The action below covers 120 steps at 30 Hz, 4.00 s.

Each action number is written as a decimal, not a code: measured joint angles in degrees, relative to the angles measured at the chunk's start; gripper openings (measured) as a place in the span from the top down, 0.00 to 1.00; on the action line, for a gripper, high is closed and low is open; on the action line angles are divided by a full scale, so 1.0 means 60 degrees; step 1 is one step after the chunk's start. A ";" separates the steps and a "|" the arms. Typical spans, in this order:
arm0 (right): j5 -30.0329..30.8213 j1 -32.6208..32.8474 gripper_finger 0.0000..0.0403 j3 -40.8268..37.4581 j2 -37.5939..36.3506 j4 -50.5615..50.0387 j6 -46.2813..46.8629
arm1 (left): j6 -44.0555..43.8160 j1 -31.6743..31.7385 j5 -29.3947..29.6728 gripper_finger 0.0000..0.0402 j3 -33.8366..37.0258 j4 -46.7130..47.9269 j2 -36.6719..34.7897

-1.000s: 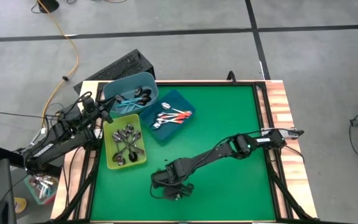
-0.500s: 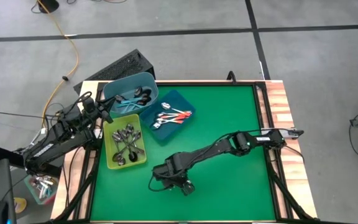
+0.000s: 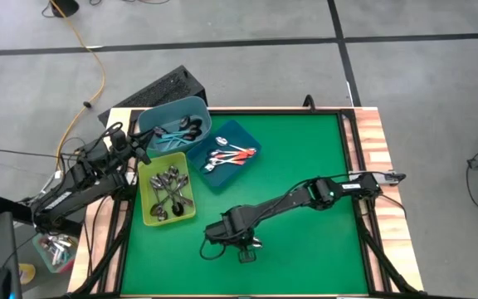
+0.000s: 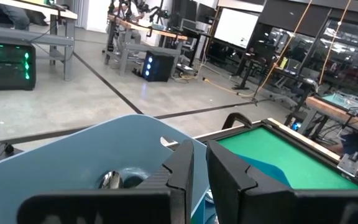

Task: Sort silverware by color (type)
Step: Put the orange spoon into the blue bin

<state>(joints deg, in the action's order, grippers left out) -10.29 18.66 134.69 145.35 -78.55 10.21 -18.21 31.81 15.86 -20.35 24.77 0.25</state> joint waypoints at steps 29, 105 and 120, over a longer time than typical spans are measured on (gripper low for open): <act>0.2241 -0.0050 0.56 -0.0566 0.0040 0.1067 0.2112 | -0.0002 -0.0003 -0.0004 0.93 0.0002 0.0038 0.0004; 0.2652 -0.4749 1.00 -0.2963 -0.2766 0.5085 -0.7253 | -0.0089 -0.0001 0.0000 0.93 0.0002 0.0140 0.0004; 0.1370 -0.5421 1.00 -0.4500 -0.2750 0.6886 -0.8060 | -0.0311 -0.0003 0.0589 0.93 0.0002 0.0286 0.0001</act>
<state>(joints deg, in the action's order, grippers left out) -2.07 -13.86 107.69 128.85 -37.23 -38.15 -20.07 31.80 19.39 -20.34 26.48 0.26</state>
